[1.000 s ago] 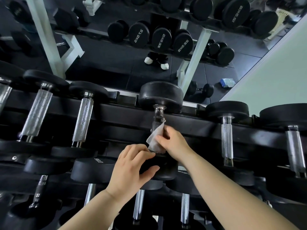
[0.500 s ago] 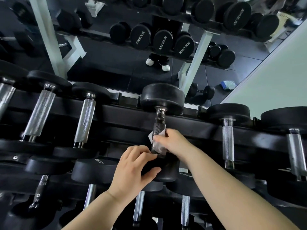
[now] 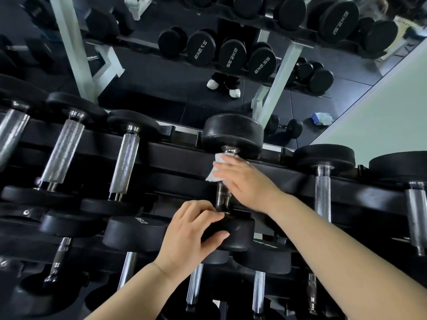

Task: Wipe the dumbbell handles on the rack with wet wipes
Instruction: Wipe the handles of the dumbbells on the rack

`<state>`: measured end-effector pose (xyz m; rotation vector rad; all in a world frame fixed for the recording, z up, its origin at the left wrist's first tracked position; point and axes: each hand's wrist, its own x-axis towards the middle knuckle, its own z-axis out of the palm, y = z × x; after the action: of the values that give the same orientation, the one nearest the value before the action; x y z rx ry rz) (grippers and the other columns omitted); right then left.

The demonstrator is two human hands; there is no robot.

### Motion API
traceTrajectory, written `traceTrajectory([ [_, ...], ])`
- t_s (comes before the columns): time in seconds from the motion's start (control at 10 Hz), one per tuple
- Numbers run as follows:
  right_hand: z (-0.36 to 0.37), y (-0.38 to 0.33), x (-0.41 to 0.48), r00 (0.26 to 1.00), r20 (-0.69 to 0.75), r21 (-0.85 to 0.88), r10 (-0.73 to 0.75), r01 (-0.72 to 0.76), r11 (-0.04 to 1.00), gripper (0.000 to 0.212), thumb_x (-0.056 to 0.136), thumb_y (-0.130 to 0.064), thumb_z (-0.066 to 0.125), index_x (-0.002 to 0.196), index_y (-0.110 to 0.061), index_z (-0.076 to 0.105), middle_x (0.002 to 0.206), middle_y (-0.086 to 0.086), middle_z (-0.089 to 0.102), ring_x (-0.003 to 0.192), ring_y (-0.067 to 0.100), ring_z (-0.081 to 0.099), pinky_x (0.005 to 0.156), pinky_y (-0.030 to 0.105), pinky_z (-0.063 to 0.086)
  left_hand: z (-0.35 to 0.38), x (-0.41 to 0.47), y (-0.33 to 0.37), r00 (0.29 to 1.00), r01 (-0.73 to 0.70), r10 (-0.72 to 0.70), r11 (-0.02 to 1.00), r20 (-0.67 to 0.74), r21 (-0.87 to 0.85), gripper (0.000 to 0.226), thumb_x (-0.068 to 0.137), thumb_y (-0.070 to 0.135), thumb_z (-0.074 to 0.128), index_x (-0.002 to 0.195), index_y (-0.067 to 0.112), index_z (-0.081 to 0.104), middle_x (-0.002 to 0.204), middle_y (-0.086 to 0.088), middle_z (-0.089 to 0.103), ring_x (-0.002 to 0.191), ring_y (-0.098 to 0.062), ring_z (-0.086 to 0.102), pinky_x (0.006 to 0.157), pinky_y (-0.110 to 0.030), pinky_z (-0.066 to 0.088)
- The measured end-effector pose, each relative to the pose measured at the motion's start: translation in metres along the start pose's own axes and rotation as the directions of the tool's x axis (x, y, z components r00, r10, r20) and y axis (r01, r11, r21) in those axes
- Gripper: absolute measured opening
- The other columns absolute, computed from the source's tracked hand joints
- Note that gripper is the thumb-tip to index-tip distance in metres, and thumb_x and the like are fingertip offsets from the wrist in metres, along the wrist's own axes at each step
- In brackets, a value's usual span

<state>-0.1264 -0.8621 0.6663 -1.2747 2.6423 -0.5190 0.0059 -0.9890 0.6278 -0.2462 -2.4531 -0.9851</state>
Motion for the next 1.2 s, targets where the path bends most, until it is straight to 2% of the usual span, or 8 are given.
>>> traceTrajectory([
  [0.1,-0.001,0.001,0.011,0.999,0.026,-0.049,0.031,-0.03,0.998,0.036,0.097,-0.014,0.035,0.129,-0.008,0.049,0.145,0.005,0.036,0.141,0.017,0.016,0.108,0.017,-0.005,-0.001,0.0,0.001,1.0,0.007,-0.007,1.0,0.008,0.003,0.026,0.076,0.038,0.055,0.098,0.023,0.05,0.098,0.013,0.045,0.087,-0.007,0.045,0.082,-0.018,0.037],
  [0.3,0.005,-0.015,-0.013,0.974,0.221,0.069,-0.044,0.03,0.997,0.03,0.094,-0.01,0.04,0.112,-0.007,0.063,0.13,0.011,0.054,0.135,0.023,0.03,0.113,0.03,0.012,-0.002,0.0,0.001,1.0,0.011,-0.011,1.0,0.025,-0.006,0.028,0.076,0.038,0.055,0.099,0.024,0.051,0.099,0.012,0.045,0.089,-0.007,0.046,0.085,-0.013,0.034],
  [0.4,0.003,-0.011,-0.001,0.997,0.071,0.035,-0.037,0.035,0.999,0.029,0.09,-0.006,0.042,0.107,-0.002,0.066,0.12,0.014,0.061,0.128,0.03,0.042,0.109,0.031,0.02,-0.006,0.0,0.001,0.998,0.032,-0.031,0.999,0.054,-0.029,0.025,0.077,0.038,0.054,0.099,0.025,0.051,0.099,0.014,0.046,0.089,-0.005,0.046,0.087,-0.008,0.032],
  [0.6,0.005,-0.016,-0.004,0.994,0.091,0.2,0.057,-0.075,0.977,0.027,0.092,-0.003,0.045,0.11,-0.007,0.065,0.129,0.006,0.056,0.134,0.012,0.029,0.097,-0.003,-0.007,-0.019,0.003,-0.001,0.974,0.225,-0.217,0.959,0.062,-0.173,0.017,0.084,0.035,0.047,0.099,0.031,0.054,0.095,0.025,0.052,0.095,0.012,0.047,0.086,0.001,0.033],
  [0.7,0.0,-0.025,-0.007,0.963,0.061,0.499,0.264,-0.258,0.827,0.022,0.085,0.006,0.051,0.079,-0.01,0.065,0.104,-0.001,0.064,0.115,0.009,0.051,0.09,-0.007,0.022,-0.024,0.011,-0.011,0.871,0.486,-0.481,0.813,0.1,-0.32,0.031,0.082,0.015,0.06,0.101,0.037,0.05,0.101,0.018,0.055,0.099,0.014,0.05,0.087,-0.002,0.036],
  [0.8,-0.004,-0.034,-0.011,0.94,0.044,0.615,0.34,-0.293,0.732,0.034,0.084,0.004,0.053,0.067,-0.025,0.048,0.098,-0.008,0.059,0.102,0.004,0.051,0.079,-0.005,0.033,-0.027,0.029,-0.014,0.811,0.584,-0.531,0.754,0.244,-0.3,0.05,0.079,0.0,0.065,0.101,0.039,0.044,0.102,0.022,0.052,0.1,0.006,0.051,0.085,-0.002,0.035],
  [1.1,-0.001,-0.039,-0.037,0.906,-0.115,0.564,0.406,-0.277,0.778,0.032,0.08,-0.006,0.065,0.079,-0.035,0.053,0.111,-0.02,0.045,0.108,-0.006,0.039,0.083,-0.01,0.019,-0.015,0.06,-0.019,0.918,0.361,-0.354,0.932,0.177,-0.007,0.01,0.072,-0.001,0.071,0.081,0.002,0.068,0.088,0.009,0.05,0.09,-0.009,0.044,0.073,0.003,0.029],
  [1.2,0.004,-0.038,-0.055,0.891,-0.07,0.623,0.45,-0.313,0.717,0.024,0.084,-0.009,0.061,0.089,-0.032,0.058,0.11,-0.024,0.051,0.107,-0.011,0.045,0.091,-0.003,0.026,-0.03,0.059,-0.03,0.92,0.386,-0.38,0.921,0.101,-0.05,0.025,0.068,-0.005,0.071,0.059,0.013,0.056,0.085,0.007,0.051,0.086,-0.013,0.046,0.071,0.003,0.029],
])
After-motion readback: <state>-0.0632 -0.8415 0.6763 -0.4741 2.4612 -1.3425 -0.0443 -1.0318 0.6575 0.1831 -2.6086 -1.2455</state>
